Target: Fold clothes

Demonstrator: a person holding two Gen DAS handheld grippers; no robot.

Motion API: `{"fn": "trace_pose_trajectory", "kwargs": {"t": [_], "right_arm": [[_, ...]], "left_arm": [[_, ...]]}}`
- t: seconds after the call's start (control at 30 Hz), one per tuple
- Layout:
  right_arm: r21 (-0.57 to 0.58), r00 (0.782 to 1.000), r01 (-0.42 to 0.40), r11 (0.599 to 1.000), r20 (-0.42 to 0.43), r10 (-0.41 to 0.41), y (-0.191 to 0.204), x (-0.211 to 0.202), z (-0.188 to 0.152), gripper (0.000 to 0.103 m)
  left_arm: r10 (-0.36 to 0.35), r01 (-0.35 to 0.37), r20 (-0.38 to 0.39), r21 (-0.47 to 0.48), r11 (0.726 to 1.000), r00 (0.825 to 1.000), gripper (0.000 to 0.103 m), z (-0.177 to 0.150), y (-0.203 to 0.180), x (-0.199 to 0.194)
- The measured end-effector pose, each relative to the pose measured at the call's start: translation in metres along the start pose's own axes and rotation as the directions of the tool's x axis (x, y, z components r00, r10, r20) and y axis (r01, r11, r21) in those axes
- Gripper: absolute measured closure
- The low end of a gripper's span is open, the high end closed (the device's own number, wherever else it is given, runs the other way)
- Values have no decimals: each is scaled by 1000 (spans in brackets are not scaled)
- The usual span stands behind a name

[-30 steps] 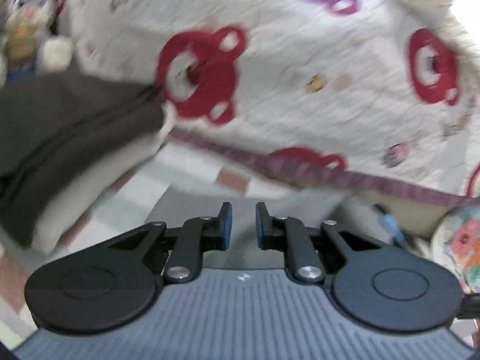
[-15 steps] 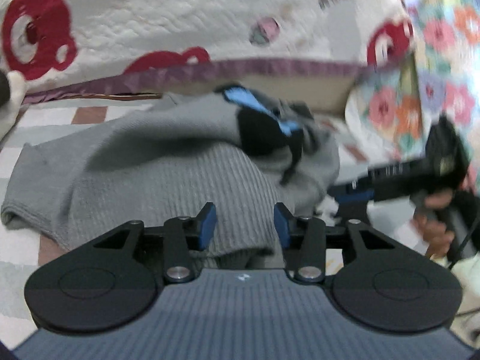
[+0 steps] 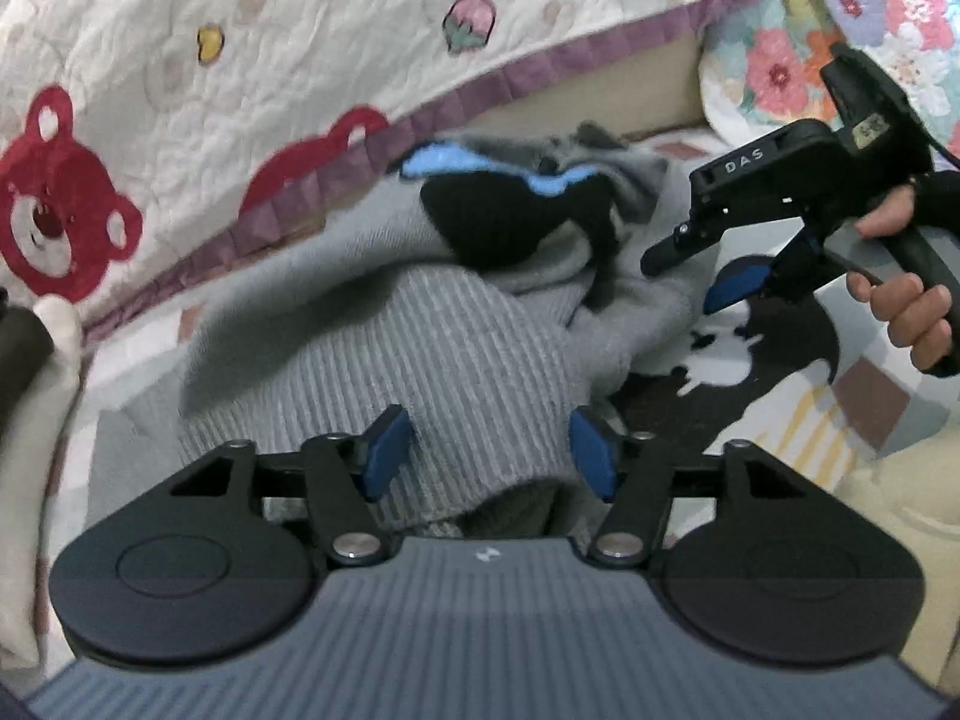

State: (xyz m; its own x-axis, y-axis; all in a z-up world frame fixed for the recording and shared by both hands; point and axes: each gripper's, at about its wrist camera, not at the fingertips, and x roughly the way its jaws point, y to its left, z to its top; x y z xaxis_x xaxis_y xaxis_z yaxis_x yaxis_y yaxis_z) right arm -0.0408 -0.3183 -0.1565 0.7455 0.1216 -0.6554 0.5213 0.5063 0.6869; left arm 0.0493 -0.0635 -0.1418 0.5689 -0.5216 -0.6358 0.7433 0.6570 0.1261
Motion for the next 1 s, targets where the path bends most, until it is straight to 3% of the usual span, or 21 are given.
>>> {"fn": "trace_pose_trajectory", "kwargs": {"t": [0.07,0.1,0.13,0.17,0.2,0.23,0.3,0.37,0.43,0.5,0.57,0.67,0.7,0.77,0.8,0.87,1.0], "right_arm": [[-17,1000,12,1000,-1,-12,2,8,-1,34],[-33,1000,22,999,4,-22,3,12,-1,33],[-59,999,30,998,17,-29,6,14,-1,33],[-88,999,38,995,32,-35,8,16,0,41],[-123,998,44,991,40,-39,11,17,2,80],[-179,997,51,983,63,-40,18,13,7,91],[-306,992,71,950,122,-35,35,0,15,94],[-438,976,154,886,210,-66,59,-20,26,95],[-479,944,250,841,314,-101,79,-45,46,95],[-512,890,360,780,439,-123,101,-71,71,95],[-543,827,475,692,544,-141,125,-90,95,96],[-534,779,563,631,598,-188,148,-98,129,93],[-529,767,592,609,602,-223,151,-93,138,82],[-561,768,627,541,561,-308,143,-75,155,69],[-559,776,620,551,540,-326,133,-72,158,62],[-541,801,590,599,483,-353,110,-67,161,62],[-444,858,494,748,390,-335,55,-77,132,57]], "left_arm": [[5,-6,-17,-28,1000,1000,37,3,6,9],[9,-10,-33,-43,999,999,41,5,10,14],[16,-19,-46,-56,998,999,68,7,14,19],[33,-36,-52,-58,998,998,81,10,18,22],[39,-43,-52,-61,997,998,87,13,23,23],[44,-47,-43,-85,995,998,90,17,31,22],[55,-54,2,-196,979,998,92,26,54,13],[105,-81,73,-279,957,992,95,34,76,-5],[153,-108,120,-313,944,981,97,38,93,-21],[177,-114,145,-363,925,973,98,35,111,-34],[185,-100,156,-435,895,970,98,26,130,-42],[139,-50,142,-500,865,980,98,7,143,-35],[122,-36,133,-517,855,984,98,1,145,-31],[70,2,113,-540,842,991,97,-6,142,-22],[45,21,106,-550,835,993,97,-8,139,-18],[6,50,101,-550,834,995,97,-10,129,-12],[-27,73,102,-480,874,994,95,-1,102,-9]]}}
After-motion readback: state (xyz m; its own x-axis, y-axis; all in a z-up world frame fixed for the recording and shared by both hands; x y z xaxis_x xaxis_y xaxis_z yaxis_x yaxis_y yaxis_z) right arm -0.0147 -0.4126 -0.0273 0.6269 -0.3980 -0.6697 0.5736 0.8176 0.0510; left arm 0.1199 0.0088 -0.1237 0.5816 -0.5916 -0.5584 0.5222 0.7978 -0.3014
